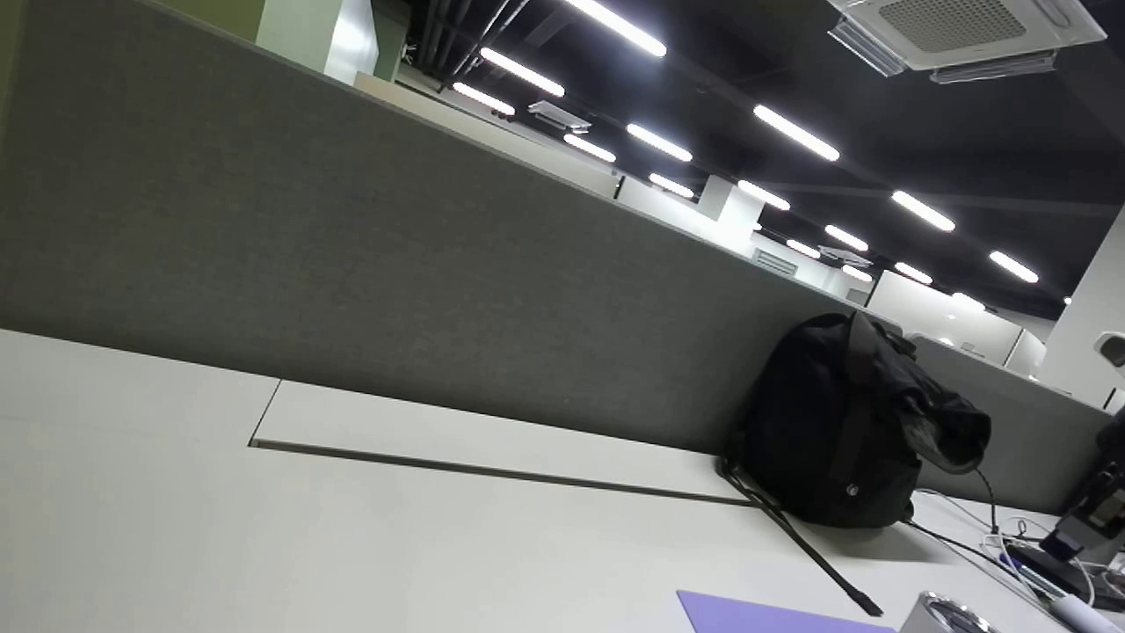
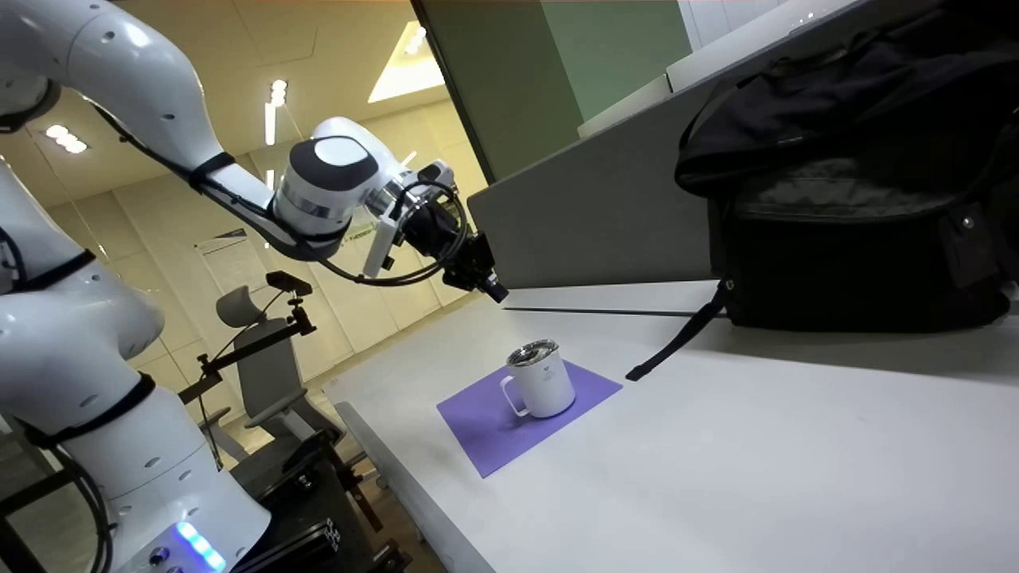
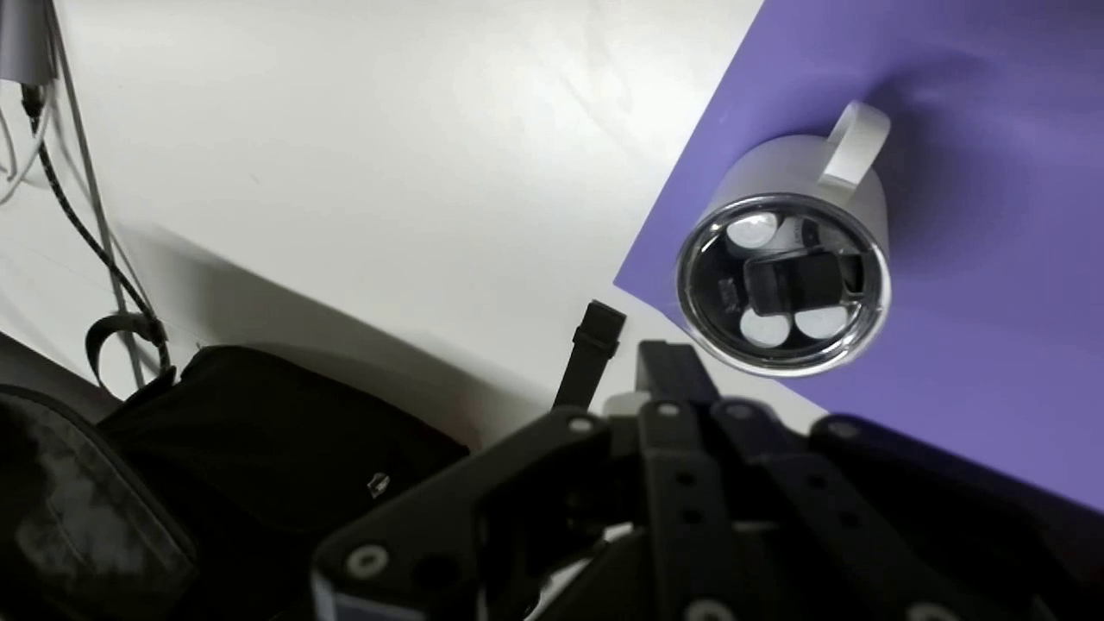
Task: Close the slider on the top of the cup
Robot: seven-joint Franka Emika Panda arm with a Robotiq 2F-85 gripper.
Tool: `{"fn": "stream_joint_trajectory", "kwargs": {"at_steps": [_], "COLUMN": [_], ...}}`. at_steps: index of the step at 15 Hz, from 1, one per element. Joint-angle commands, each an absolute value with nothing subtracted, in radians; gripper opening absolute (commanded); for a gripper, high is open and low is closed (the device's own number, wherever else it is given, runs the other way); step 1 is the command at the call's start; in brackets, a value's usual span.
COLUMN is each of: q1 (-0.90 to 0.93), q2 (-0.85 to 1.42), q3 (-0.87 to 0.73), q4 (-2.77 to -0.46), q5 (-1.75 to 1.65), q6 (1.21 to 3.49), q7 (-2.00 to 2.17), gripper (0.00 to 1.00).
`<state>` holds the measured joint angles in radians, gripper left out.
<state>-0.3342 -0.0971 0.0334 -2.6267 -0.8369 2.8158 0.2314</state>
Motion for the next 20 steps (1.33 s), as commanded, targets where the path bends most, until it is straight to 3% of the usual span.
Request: {"fn": "stream_joint_trajectory", "kwargs": {"at_steps": [1,11,20], "q1": [-0.363,-0.336,-0.335], "q2": [0.025,0.262,0.306], "q3": [0.038,0.03,0.05], "q4": [-2.544,-2.422,-2.406], "q5": [-0.992,-1.109,-1.035], "q6": [2.867,2.902,2.901], "q7": [0.385,0.521,0.497], "gripper": [0.0,0.0,0.0]}}
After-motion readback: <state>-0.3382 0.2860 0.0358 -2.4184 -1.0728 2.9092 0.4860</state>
